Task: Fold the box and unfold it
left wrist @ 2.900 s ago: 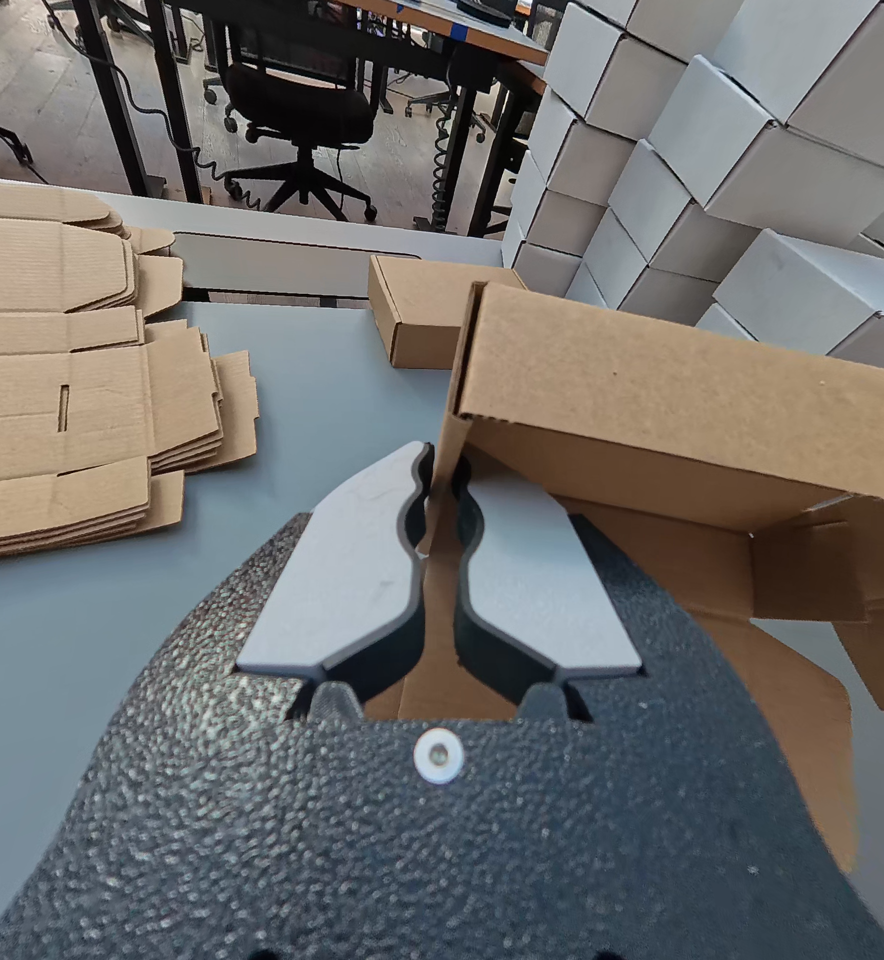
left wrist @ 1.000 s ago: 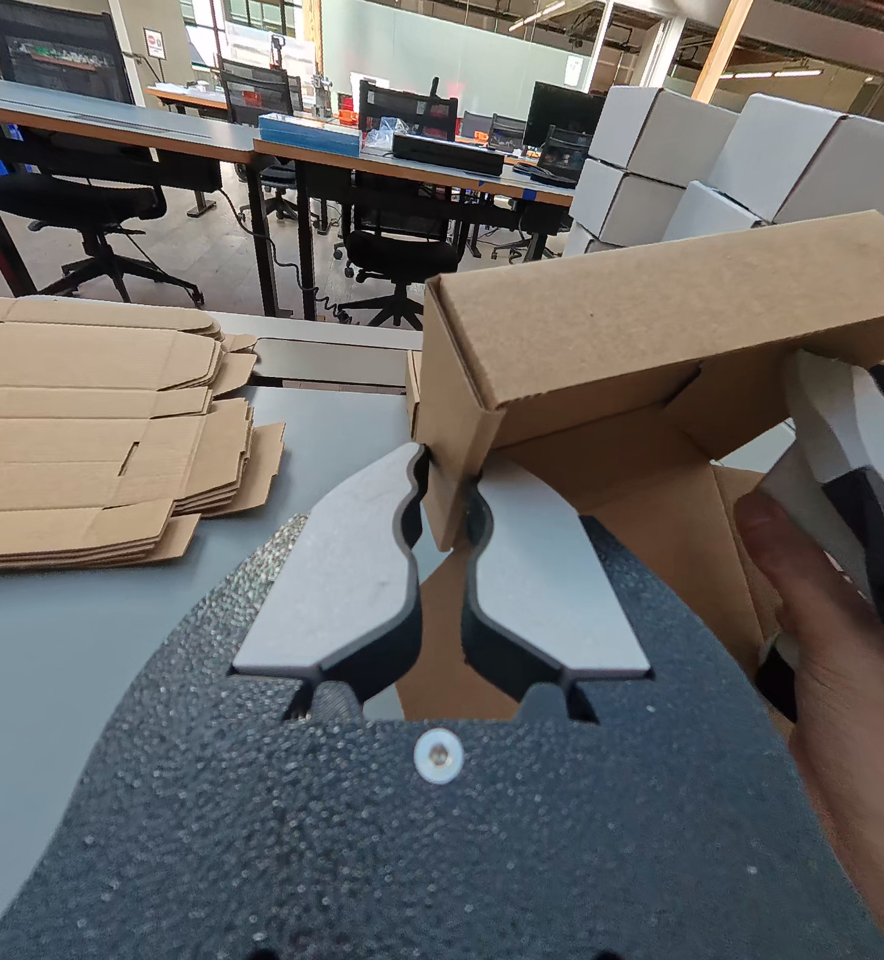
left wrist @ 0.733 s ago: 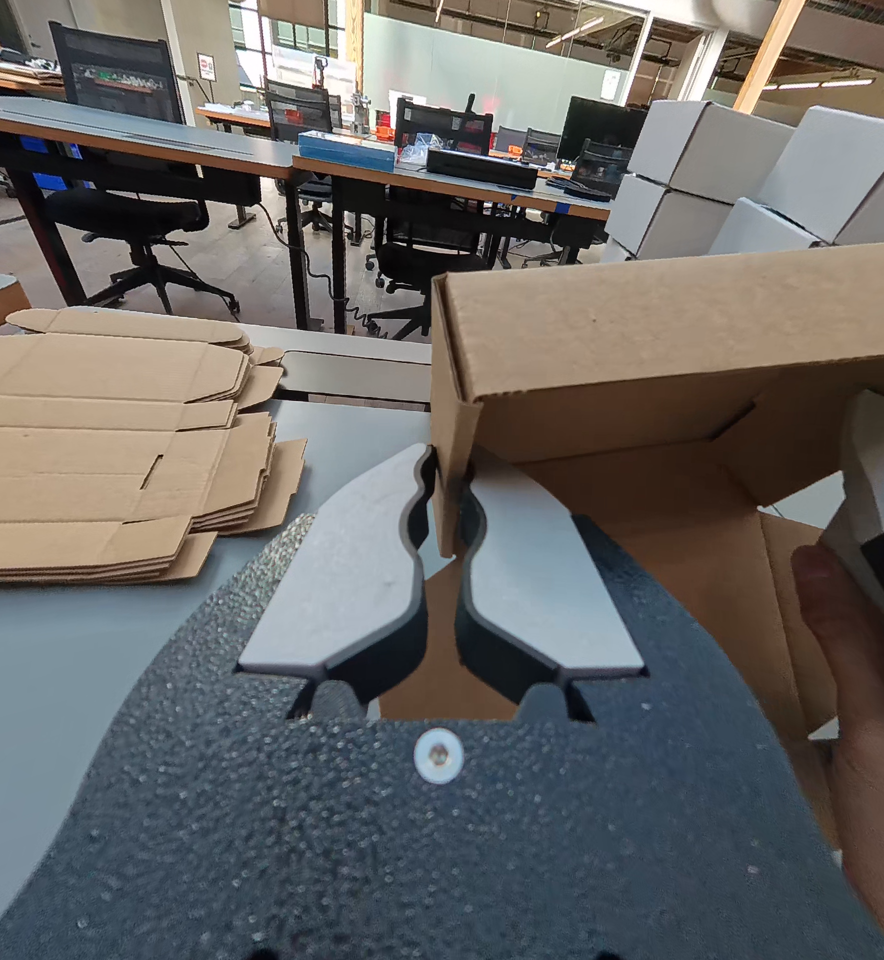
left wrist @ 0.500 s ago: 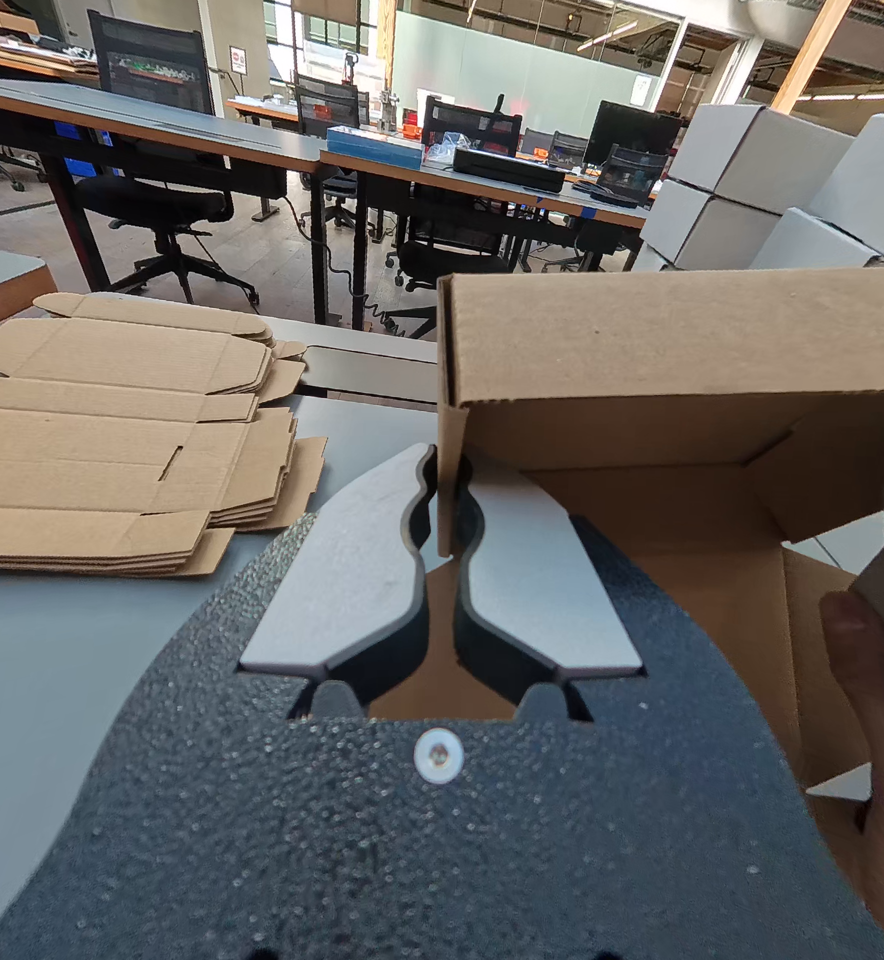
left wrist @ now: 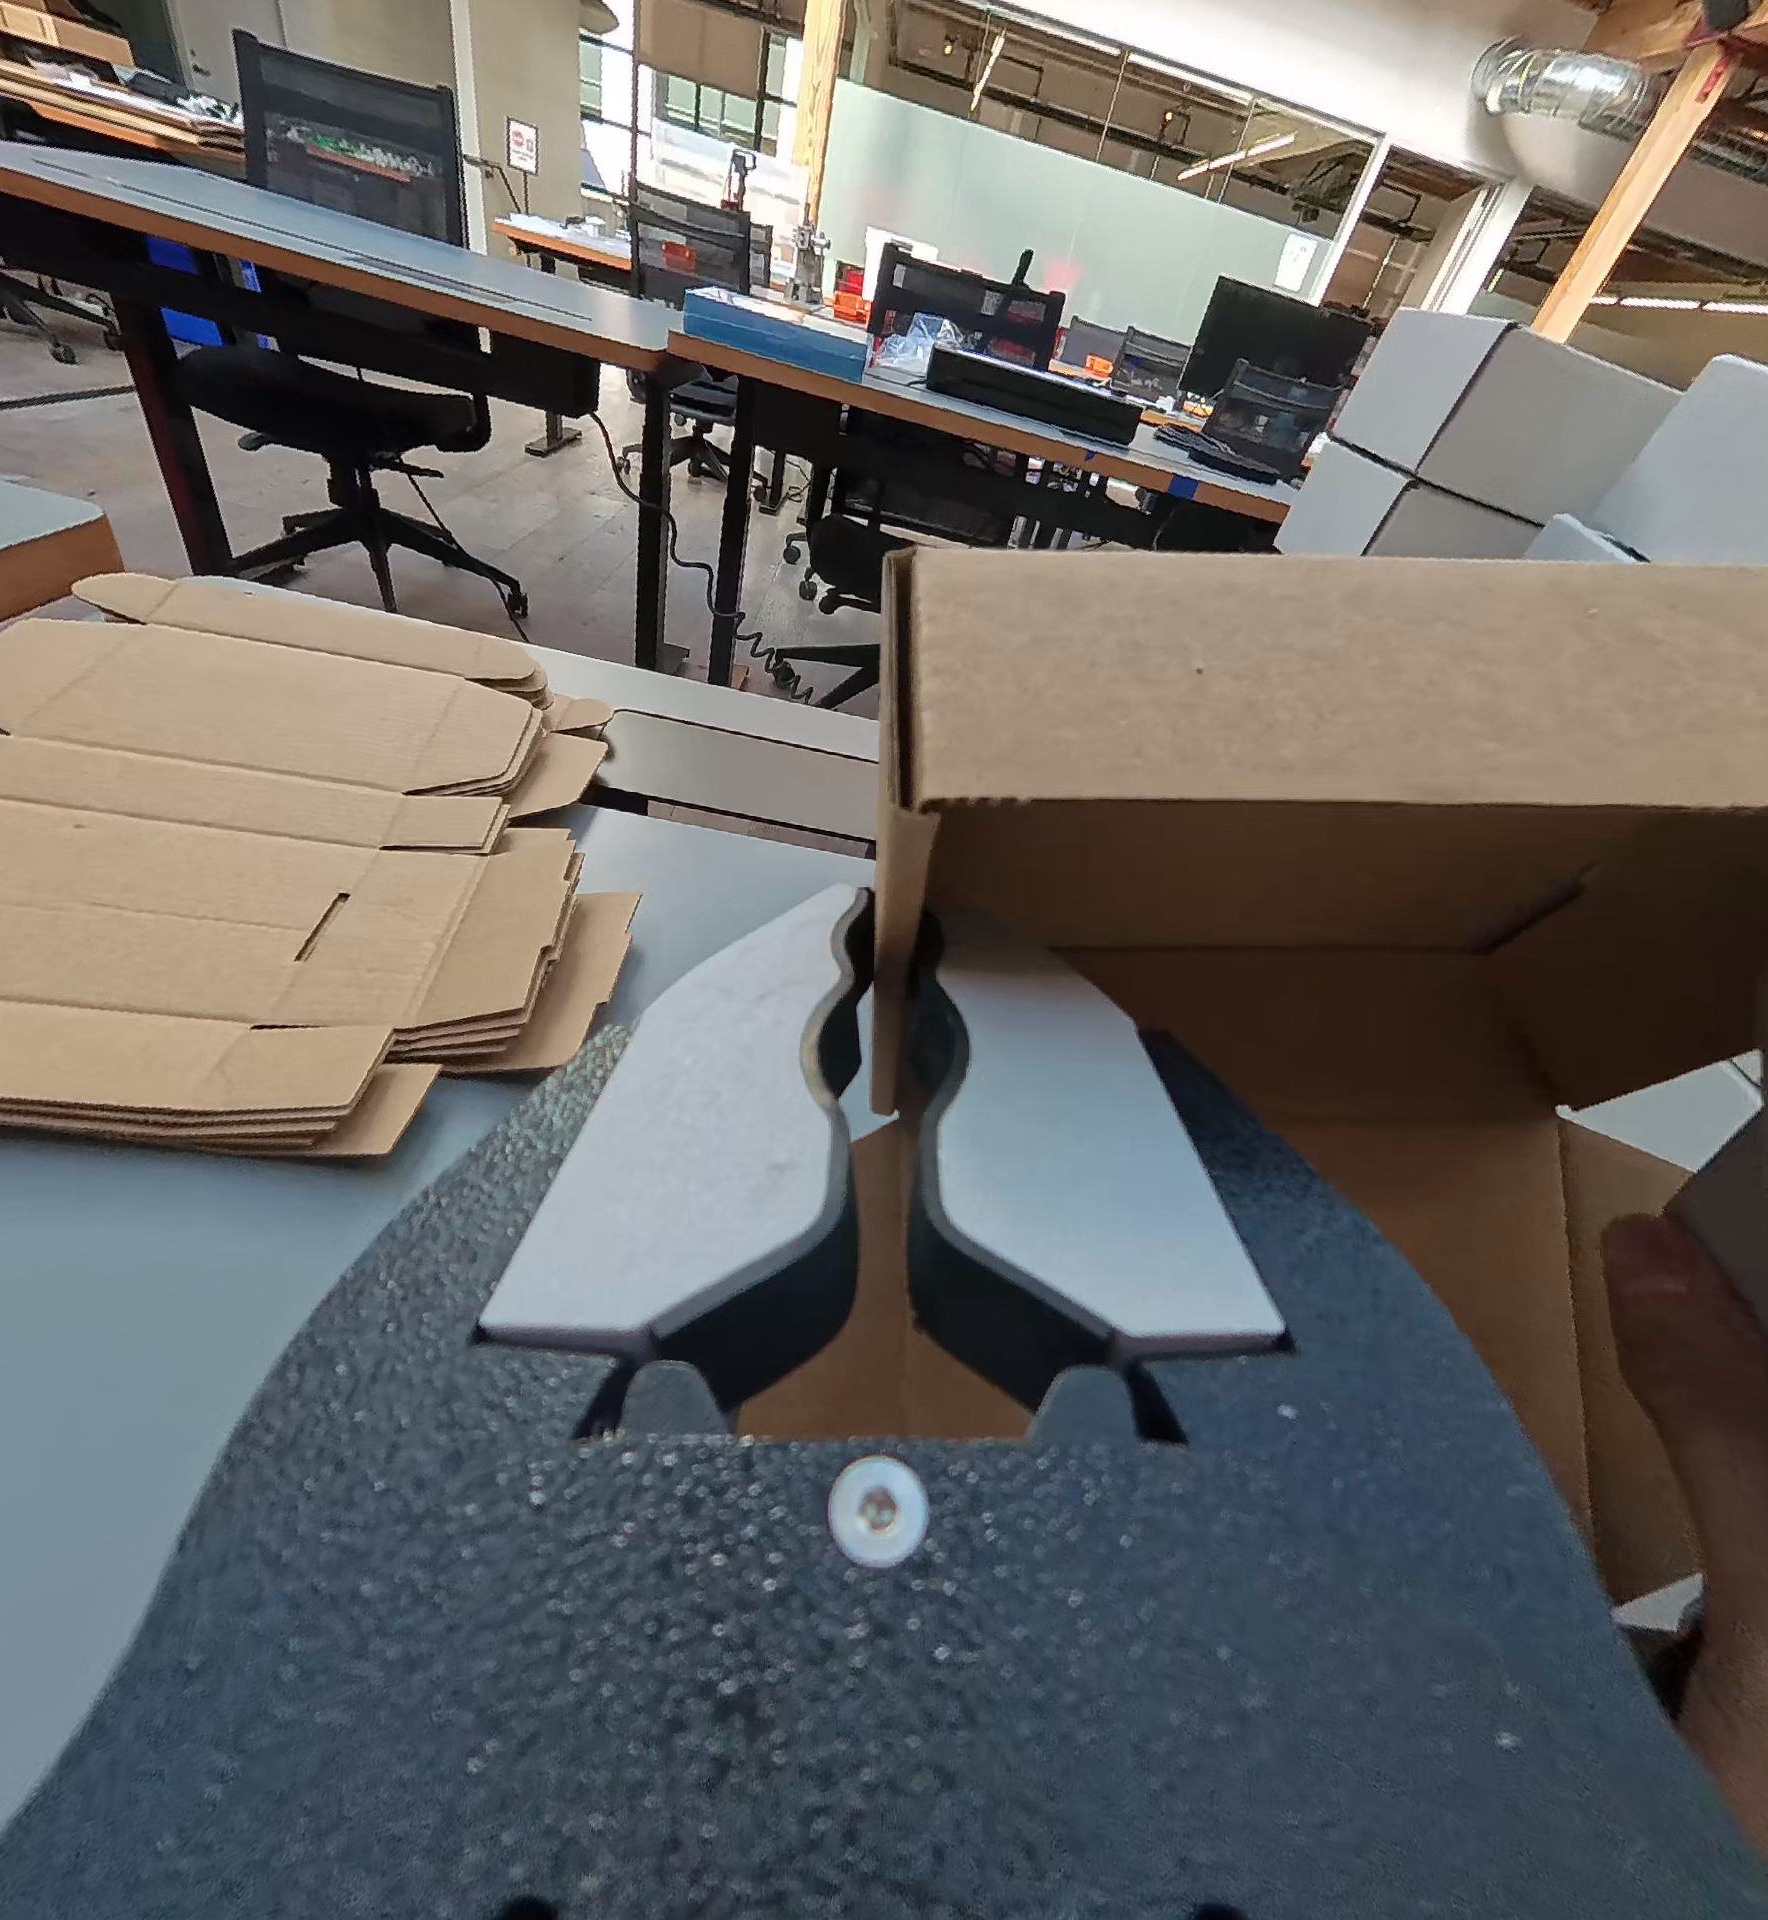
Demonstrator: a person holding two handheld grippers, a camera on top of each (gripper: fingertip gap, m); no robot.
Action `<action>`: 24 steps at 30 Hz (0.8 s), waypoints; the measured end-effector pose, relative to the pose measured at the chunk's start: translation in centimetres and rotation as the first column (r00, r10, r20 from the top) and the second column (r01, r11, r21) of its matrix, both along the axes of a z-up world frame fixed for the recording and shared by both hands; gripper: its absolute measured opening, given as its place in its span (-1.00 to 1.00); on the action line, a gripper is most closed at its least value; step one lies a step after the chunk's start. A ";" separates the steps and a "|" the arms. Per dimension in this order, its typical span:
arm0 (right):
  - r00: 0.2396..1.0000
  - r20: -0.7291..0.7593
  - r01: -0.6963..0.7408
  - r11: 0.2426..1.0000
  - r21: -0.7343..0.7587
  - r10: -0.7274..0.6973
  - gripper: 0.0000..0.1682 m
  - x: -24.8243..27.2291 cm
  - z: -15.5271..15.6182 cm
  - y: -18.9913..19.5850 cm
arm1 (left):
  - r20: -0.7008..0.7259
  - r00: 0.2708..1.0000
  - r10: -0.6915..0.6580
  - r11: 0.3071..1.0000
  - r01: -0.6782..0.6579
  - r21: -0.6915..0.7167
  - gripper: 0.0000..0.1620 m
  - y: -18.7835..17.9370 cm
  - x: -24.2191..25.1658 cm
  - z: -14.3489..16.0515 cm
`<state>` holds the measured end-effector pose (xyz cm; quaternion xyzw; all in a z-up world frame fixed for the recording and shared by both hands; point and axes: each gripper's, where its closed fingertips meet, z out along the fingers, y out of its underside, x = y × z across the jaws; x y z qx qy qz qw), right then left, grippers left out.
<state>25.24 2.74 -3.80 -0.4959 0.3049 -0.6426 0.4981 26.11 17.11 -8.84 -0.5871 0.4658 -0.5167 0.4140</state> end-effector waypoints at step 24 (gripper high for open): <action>0.718 -0.215 -0.686 0.725 -0.062 0.662 -0.48 -6.1 0.7 -2.8 | -0.142 0.966 -0.217 0.918 0.251 0.308 -0.95 1.9 0.6 3.5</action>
